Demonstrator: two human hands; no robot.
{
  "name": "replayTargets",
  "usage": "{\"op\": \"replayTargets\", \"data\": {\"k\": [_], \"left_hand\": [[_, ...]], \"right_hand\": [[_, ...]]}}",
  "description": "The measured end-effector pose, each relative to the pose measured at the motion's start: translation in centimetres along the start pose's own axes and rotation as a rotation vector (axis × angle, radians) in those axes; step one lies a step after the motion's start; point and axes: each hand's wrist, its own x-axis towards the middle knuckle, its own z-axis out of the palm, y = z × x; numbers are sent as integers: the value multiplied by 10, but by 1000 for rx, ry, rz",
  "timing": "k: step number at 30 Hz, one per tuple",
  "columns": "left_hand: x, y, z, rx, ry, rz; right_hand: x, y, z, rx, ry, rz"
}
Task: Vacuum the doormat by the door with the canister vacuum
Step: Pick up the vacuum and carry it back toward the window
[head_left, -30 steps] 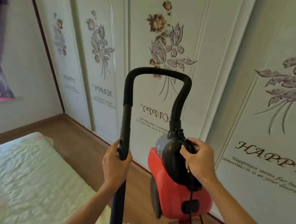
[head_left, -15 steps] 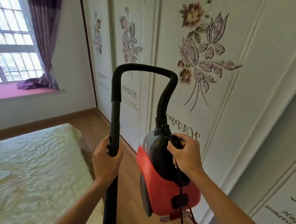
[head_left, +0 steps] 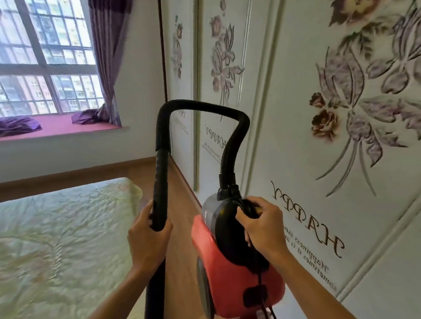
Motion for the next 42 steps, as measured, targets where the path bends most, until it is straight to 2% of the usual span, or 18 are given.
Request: {"op": "replayTargets", "data": {"k": [18, 31, 42], "left_hand": [[186, -62, 113, -63, 100, -69], [339, -107, 190, 56, 278, -128], [455, -167, 234, 82, 335, -166]], "right_hand": [[255, 38, 113, 40, -52, -35], [431, 74, 219, 109, -253, -49], [552, 106, 321, 114, -313, -47]]}}
